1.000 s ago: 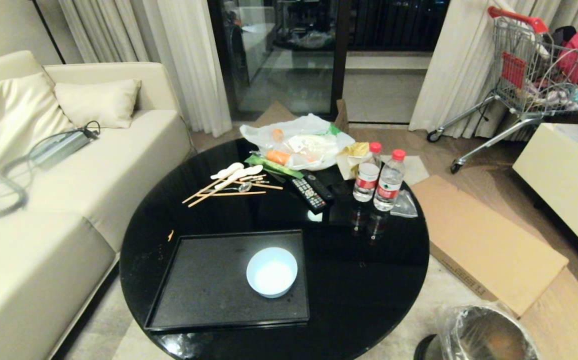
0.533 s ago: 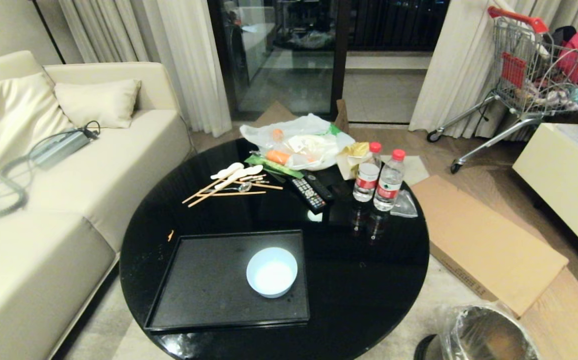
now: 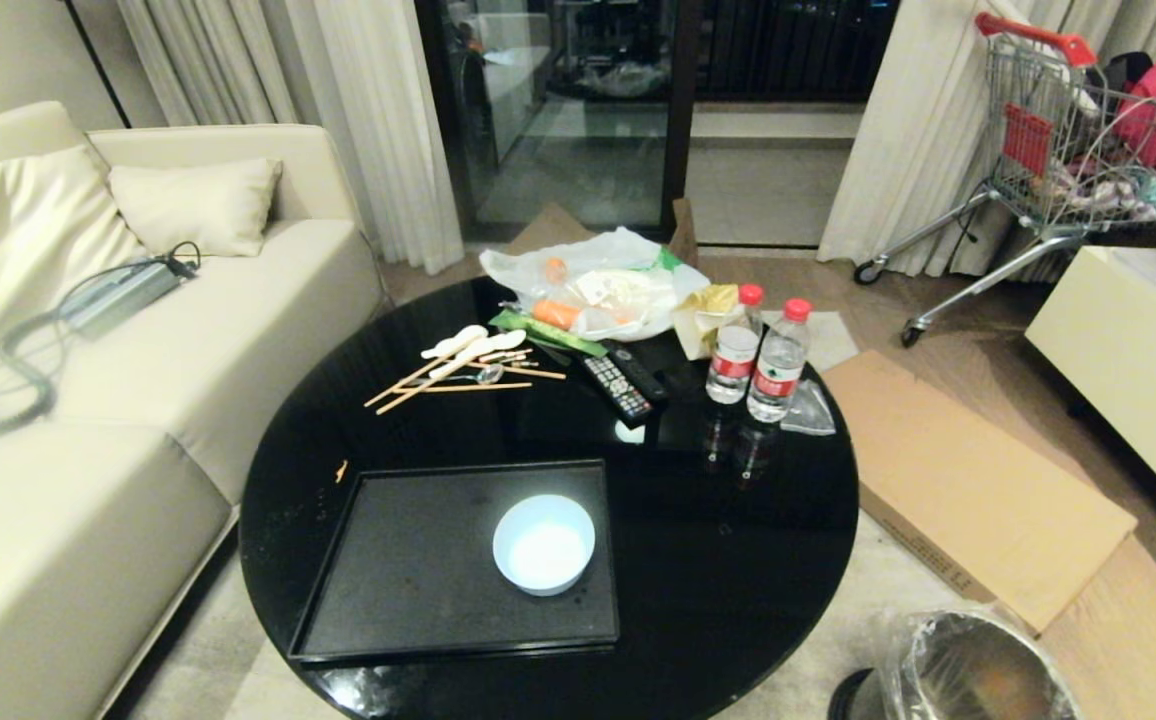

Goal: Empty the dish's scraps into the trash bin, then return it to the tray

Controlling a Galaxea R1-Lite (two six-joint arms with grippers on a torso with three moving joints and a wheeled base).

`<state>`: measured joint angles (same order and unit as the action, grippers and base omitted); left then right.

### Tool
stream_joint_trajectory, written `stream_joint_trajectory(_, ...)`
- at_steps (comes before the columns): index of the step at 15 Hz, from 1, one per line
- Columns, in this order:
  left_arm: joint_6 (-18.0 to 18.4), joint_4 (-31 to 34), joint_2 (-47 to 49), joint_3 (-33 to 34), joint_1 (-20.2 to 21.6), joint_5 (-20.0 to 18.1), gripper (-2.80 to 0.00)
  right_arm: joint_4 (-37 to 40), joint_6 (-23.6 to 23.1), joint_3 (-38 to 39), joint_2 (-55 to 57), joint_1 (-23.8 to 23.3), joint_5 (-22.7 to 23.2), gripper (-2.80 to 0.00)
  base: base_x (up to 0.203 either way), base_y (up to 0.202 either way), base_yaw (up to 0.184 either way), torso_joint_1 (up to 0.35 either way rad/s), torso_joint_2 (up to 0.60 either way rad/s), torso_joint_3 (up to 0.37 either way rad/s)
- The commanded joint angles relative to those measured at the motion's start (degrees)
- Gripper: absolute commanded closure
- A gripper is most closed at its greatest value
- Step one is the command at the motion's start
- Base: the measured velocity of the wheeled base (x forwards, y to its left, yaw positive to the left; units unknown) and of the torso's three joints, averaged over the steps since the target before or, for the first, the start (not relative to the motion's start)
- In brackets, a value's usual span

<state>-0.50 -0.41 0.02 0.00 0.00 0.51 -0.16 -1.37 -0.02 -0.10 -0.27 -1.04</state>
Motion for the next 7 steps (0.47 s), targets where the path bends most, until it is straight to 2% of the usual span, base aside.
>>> stream_joint_trajectory(1, 0.0, 0.0, 0.0, 0.0, 0.0, 0.0, 0.00, 0.0, -0.1, -0.1, 0.1, 0.0, 0.0, 0.00, 0.000, 0.000, 0.000, 0.000, 0.00, 0.000)
stream_joint_trajectory(7, 0.0, 0.0, 0.0, 0.0, 0.0, 0.0, 0.00, -0.1, 0.3, 0.0, 0.1, 0.0, 0.0, 0.00, 0.000, 0.000, 0.000, 0.000, 0.00, 0.000)
